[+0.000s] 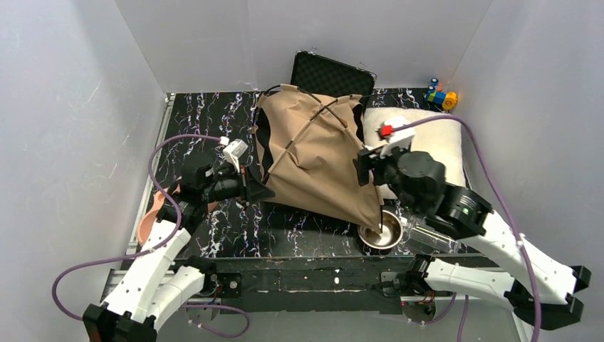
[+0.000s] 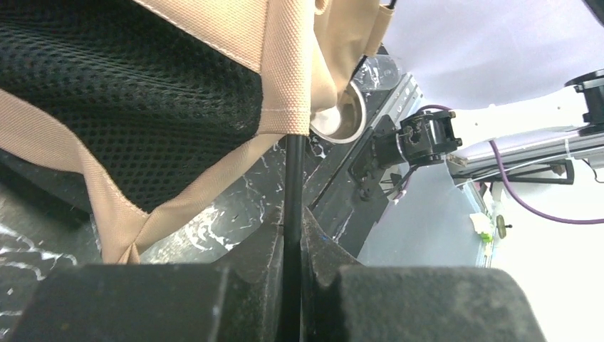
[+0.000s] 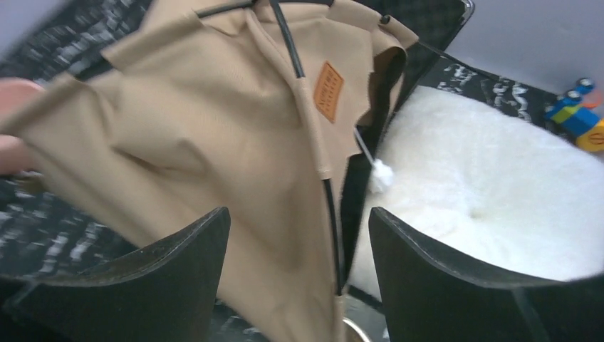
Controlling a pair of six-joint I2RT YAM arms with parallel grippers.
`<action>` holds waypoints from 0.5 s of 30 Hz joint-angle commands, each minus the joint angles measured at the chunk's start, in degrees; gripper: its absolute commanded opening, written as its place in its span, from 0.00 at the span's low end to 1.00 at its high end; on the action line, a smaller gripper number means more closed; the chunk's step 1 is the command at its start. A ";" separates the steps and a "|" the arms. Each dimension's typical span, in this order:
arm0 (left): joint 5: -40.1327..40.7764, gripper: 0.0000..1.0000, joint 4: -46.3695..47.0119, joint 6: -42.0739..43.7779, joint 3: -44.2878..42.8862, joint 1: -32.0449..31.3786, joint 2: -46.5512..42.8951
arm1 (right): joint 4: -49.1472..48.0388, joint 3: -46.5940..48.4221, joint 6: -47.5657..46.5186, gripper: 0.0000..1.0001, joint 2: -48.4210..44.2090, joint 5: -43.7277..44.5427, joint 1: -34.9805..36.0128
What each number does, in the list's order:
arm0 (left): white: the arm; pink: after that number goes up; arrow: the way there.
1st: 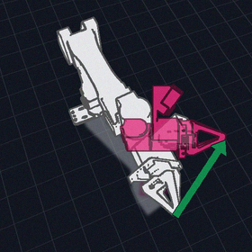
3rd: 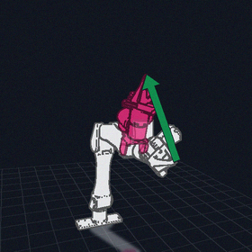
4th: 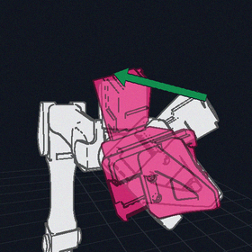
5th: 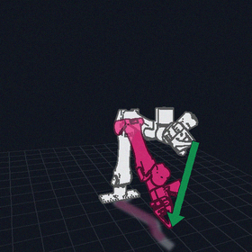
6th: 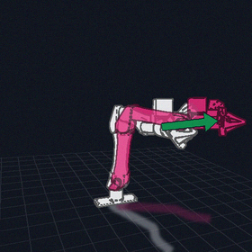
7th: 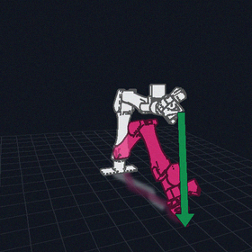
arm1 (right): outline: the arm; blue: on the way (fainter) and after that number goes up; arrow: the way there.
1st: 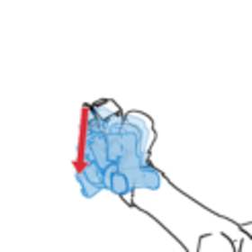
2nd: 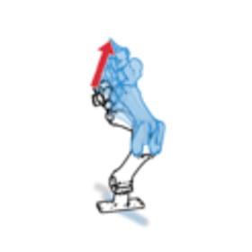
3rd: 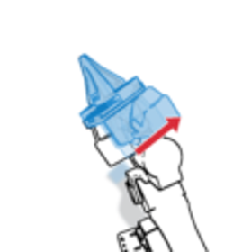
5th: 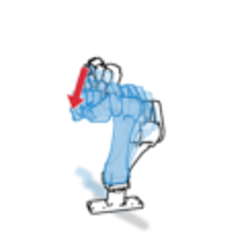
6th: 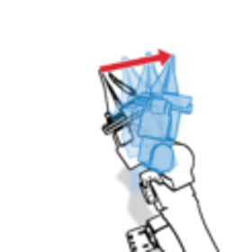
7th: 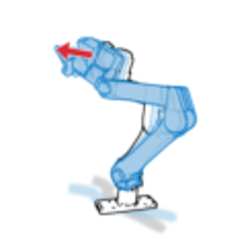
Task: Set up the pet tent
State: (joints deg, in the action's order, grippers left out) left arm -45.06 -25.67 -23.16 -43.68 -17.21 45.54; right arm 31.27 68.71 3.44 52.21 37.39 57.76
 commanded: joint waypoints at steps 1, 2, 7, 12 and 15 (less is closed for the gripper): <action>6.94 0.00 10.74 -5.72 0.24 -6.98 2.24 | -6.66 -3.00 15.75 0.79 -6.75 -4.83 -0.27; 8.66 0.00 11.96 -6.13 0.26 -8.94 3.67 | -8.75 -4.32 19.86 0.79 -7.70 -7.51 -0.28; 12.56 0.00 18.96 -8.85 0.32 -14.79 9.46 | -21.10 -13.62 41.85 0.79 -8.10 -15.27 -0.20; 13.88 0.00 21.47 -8.46 0.43 -16.97 12.58 | -32.73 -18.43 53.58 0.79 -0.81 -21.27 -0.19; 14.03 0.00 21.21 -7.26 1.30 -17.03 12.87 | -38.76 -18.09 56.12 0.70 5.43 -26.43 -0.06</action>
State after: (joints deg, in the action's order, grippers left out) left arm -33.34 -6.70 -31.20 -43.55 -33.78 58.24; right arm 6.13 50.04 49.45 52.82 18.57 57.71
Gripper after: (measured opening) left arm 0.051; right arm 0.754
